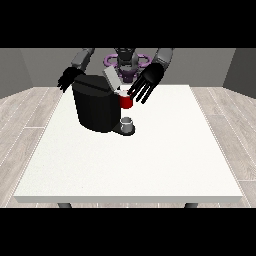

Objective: Insert the coffee pod into the coffee machine and close the lid

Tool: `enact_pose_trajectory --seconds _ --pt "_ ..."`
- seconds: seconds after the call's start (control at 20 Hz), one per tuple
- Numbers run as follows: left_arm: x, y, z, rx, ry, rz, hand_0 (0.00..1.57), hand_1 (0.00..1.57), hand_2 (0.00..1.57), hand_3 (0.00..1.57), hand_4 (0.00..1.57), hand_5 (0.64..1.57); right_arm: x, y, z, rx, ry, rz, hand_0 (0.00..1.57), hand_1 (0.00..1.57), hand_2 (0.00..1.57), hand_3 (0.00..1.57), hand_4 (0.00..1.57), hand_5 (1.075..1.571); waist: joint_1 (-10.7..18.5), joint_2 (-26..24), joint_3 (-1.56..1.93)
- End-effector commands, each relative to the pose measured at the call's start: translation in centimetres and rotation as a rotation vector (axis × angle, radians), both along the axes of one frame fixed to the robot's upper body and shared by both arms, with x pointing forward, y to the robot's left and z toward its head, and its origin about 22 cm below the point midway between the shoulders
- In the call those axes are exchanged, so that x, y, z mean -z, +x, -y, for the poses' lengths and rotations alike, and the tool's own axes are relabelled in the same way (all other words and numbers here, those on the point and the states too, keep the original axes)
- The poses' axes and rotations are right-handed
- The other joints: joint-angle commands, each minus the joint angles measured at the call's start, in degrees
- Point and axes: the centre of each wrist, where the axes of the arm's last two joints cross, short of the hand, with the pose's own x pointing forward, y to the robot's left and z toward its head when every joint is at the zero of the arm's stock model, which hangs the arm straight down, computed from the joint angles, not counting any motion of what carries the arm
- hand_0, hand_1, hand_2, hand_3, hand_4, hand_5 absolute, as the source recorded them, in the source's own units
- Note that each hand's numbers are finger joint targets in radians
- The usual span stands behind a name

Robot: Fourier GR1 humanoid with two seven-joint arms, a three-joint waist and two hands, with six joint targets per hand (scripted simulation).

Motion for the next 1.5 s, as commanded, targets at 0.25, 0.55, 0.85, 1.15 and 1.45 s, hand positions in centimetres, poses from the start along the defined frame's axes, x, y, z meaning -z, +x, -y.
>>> enact_pose_trajectory --seconds 0.25,0.55,0.85,1.15,1.45 --pt "2.1 -0.2 1.7 0.035 -0.002 -0.051 0.00 0.00 0.00 0.00 0.00 1.571 3.3 -1.5 0.2 0.050 0.023 -0.062 0.00 0.00 0.00 0.00 0.38 1.571 3.58 -5.80 -0.03" --pt "6.7 -0.9 3.4 0.041 -0.140 -0.126 0.00 0.00 0.00 0.00 0.00 1.571 4.4 -2.5 3.3 0.090 0.045 -0.091 0.00 0.00 0.00 0.00 0.42 1.571 6.46 -10.27 -0.02" --pt "14.3 -2.6 1.9 -0.017 -0.682 -0.253 0.00 0.00 0.00 0.00 0.26 1.571 5.1 -4.6 3.4 0.091 0.034 -0.178 0.00 0.00 0.00 0.00 0.49 1.571 9.71 -19.68 -0.18" --pt "21.3 -6.4 0.5 -0.056 -0.839 -0.302 0.00 0.00 0.00 0.00 0.00 1.571 4.2 -5.6 4.0 -0.021 -0.008 -0.158 0.00 0.00 0.00 0.00 0.37 1.571 12.47 -25.24 -0.10" --pt "24.0 -8.2 2.0 -0.071 -0.939 -0.387 0.00 0.00 0.00 0.00 0.09 1.571 0.2 -3.4 4.9 -0.082 -0.068 -0.115 0.00 0.00 0.00 0.00 0.04 1.571 16.65 -28.13 -0.05"
